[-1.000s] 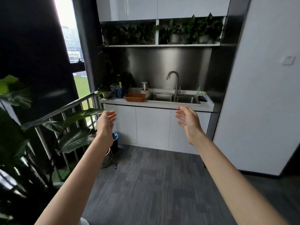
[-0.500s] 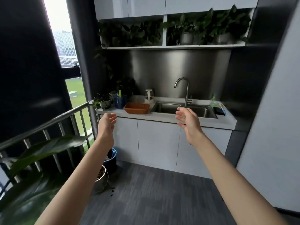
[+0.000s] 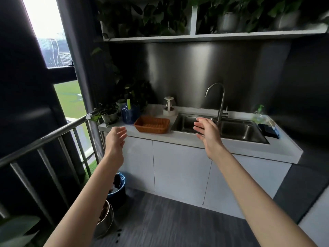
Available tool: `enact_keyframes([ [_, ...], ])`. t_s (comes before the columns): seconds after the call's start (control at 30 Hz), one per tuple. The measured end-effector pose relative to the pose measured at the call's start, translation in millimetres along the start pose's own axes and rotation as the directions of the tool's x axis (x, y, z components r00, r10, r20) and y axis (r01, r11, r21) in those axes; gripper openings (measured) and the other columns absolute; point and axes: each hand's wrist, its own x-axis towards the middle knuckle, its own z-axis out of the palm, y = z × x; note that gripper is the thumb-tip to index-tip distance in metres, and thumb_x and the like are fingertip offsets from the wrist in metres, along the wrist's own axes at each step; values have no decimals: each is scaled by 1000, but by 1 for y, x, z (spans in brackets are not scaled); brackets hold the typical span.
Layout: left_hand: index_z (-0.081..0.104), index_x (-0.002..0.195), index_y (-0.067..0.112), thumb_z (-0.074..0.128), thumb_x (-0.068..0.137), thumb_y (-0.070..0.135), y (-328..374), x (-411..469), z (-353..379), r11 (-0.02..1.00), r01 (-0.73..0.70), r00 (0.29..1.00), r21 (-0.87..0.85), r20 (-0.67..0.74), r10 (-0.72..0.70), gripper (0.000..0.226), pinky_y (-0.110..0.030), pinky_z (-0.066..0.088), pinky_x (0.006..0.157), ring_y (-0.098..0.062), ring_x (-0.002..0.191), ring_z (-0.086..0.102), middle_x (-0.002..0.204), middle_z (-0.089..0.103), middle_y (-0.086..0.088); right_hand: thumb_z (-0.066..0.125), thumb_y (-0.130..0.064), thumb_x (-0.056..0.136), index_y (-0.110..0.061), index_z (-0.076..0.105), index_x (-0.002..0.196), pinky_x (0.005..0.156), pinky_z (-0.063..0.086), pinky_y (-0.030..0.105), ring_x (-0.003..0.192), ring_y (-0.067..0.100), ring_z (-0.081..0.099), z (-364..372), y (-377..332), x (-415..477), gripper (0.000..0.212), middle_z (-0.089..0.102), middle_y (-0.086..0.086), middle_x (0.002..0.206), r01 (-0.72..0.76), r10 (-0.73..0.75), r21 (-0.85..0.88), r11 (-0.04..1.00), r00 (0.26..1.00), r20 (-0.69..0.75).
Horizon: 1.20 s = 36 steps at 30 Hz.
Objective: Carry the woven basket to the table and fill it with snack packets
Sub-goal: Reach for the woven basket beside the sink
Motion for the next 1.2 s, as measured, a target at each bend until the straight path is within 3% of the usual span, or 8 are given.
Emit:
enact_keyframes([
  [0.37, 54, 122, 4, 34, 94, 17, -24, 218, 69, 999, 29, 996, -18, -81, -30, 37, -32, 32, 108, -20, 115, 50, 117, 56, -8, 42, -18, 94, -14, 54, 103, 87, 40, 28, 102, 17, 54, 63, 33, 238, 15, 57, -5, 86, -40, 40, -25, 999, 999, -4],
  [0.57, 56, 123, 2, 36, 92, 13, -51, 335, 76, 998, 66, 993, 10, -104, -64, 39, -30, 33, 106, -19, 111, 50, 116, 56, -7, 42, -18, 95, -9, 56, 115, 90, 41, 29, 104, 16, 53, 107, 72, 333, 26, 58, 3, 101, -82, 80, -50, 995, 996, -45],
  [0.73, 59, 82, 14, 35, 90, 13, -75, 446, 77, 986, 122, 992, 113, -37, -118, 25, -29, 32, 100, -19, 105, 51, 98, 62, -4, 44, -17, 95, -3, 54, 122, 102, 41, 37, 115, 28, 56, 155, 114, 413, 32, 59, 8, 106, -114, 103, -85, 990, 987, -120],
  [0.83, 57, 77, 18, 36, 90, 13, -88, 513, 71, 964, 183, 983, 193, -15, -183, 26, -29, 30, 103, -19, 106, 50, 97, 61, -3, 45, -18, 95, -4, 54, 123, 102, 40, 37, 123, 30, 51, 186, 136, 460, 33, 58, 18, 127, -157, 135, -119, 980, 976, -173],
  [0.97, 56, 74, 19, 39, 88, 13, -111, 593, 63, 927, 266, 962, 265, -12, -273, 23, -31, 29, 99, -21, 105, 48, 90, 59, 1, 45, -22, 94, -8, 52, 127, 91, 37, 30, 118, 22, 51, 215, 179, 518, 36, 56, 12, 131, -273, 230, -164, 948, 943, -240],
  [1.03, 58, 79, 16, 41, 88, 13, -126, 622, 62, 905, 317, 946, 284, -22, -324, 20, -29, 29, 95, -21, 104, 48, 88, 58, 1, 45, -21, 94, -7, 52, 127, 90, 36, 31, 120, 25, 50, 221, 202, 538, 37, 55, 14, 133, -342, 284, -183, 922, 917, -282],
  [1.13, 62, 114, 5, 43, 88, 11, -156, 658, 64, 883, 369, 926, 289, -39, -374, 32, -30, 30, 101, -18, 106, 49, 107, 58, -7, 44, -14, 93, 5, 56, 121, 84, 44, 34, 106, 32, 57, 226, 233, 560, 36, 56, 26, 129, -417, 328, -226, 881, 880, -344],
  [1.2, 57, 126, 1, 44, 89, 11, -174, 676, 67, 866, 388, 916, 315, -29, -400, 40, -28, 29, 99, -17, 108, 48, 113, 56, -8, 46, -10, 90, 3, 65, 97, 70, 42, 35, 89, 30, 58, 225, 252, 571, 25, 65, 24, 102, -447, 332, -281, 849, 866, -374],
])
